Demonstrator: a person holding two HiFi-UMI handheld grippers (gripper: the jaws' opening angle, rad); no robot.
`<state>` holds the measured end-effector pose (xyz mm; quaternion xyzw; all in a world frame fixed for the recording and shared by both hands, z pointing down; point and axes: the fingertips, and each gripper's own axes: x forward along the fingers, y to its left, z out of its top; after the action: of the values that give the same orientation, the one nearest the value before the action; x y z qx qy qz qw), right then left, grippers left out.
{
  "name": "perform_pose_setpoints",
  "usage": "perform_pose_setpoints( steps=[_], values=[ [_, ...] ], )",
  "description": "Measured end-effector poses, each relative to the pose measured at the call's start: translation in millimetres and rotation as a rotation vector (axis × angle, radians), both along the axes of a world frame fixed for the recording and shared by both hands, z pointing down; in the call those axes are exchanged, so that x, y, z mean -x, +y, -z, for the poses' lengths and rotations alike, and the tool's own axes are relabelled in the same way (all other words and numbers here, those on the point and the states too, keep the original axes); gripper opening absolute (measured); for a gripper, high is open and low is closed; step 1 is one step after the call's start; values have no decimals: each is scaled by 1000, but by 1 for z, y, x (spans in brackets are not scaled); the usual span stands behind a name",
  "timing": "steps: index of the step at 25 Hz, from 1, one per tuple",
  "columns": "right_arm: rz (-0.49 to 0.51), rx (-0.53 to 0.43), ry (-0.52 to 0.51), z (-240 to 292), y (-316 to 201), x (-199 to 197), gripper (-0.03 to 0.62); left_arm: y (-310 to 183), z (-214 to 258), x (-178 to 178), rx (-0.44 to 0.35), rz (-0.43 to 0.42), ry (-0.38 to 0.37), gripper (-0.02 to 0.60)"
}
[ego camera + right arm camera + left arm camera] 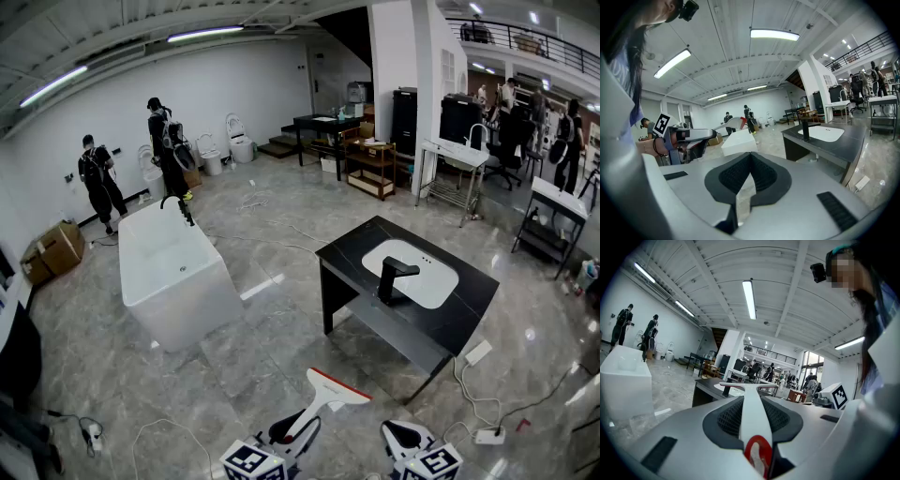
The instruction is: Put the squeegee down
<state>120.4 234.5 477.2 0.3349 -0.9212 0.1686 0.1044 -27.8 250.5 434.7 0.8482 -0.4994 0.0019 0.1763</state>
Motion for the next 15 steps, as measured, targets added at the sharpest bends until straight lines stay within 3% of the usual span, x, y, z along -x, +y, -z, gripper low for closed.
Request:
perform_pose_setpoints(
  steps=[15],
  values=[
    [49, 44, -47, -10, -42, -44, 17, -36, -4, -50, 22, 33, 3, 114]
  ],
)
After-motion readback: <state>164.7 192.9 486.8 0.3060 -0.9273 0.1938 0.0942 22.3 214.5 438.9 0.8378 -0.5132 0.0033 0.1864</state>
